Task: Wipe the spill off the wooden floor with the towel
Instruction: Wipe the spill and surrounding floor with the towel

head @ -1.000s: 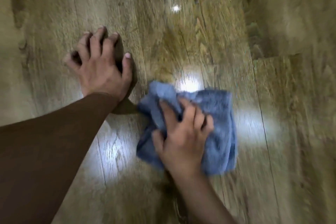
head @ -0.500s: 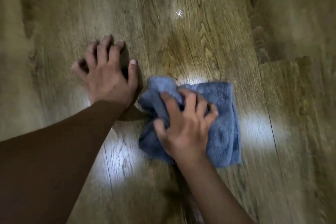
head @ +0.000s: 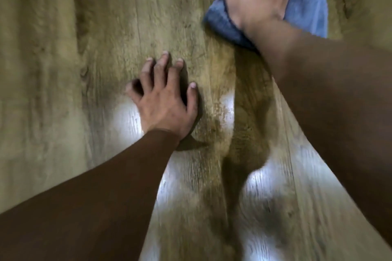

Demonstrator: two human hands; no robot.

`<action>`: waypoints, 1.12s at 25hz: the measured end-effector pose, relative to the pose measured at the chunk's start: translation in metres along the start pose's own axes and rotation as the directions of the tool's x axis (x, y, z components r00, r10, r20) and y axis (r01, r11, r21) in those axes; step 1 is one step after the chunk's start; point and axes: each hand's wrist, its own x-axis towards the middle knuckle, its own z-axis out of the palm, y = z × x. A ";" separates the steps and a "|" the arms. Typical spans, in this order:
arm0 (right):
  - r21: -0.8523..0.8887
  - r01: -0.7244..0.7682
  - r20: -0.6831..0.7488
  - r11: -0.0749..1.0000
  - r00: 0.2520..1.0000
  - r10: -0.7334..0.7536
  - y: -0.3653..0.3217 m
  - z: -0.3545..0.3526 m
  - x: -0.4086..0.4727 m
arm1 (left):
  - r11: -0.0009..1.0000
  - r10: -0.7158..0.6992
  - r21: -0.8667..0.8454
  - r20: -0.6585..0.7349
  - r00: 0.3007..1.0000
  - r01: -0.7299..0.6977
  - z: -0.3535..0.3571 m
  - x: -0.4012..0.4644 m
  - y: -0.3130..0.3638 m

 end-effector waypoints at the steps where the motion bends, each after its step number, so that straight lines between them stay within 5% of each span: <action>1: 0.015 0.005 -0.010 1.000 1.000 -0.005 0.001 0.001 0.002 | 1.000 0.000 0.000 0.012 1.000 0.000 -0.001 0.000 0.000; 8: -0.058 0.061 0.020 0.996 0.998 -0.060 -0.001 -0.010 -0.066 | 1.000 -0.028 -0.012 0.038 0.999 0.028 -0.004 0.001 0.002; 13: 0.029 0.077 -0.006 0.997 0.997 -0.077 0.010 -0.031 -0.223 | 0.999 -0.022 -0.036 0.013 1.000 0.022 -0.003 -0.001 -0.001; 19: 0.029 0.105 0.183 0.994 0.977 -0.109 0.034 -0.062 -0.421 | 0.999 -0.014 -0.034 0.009 1.000 0.015 -0.004 0.000 -0.003; 28: 0.022 -0.021 0.062 1.000 0.998 0.020 0.041 -0.044 -0.279 | 0.999 -0.012 -0.037 0.006 1.000 0.012 -0.007 0.001 0.001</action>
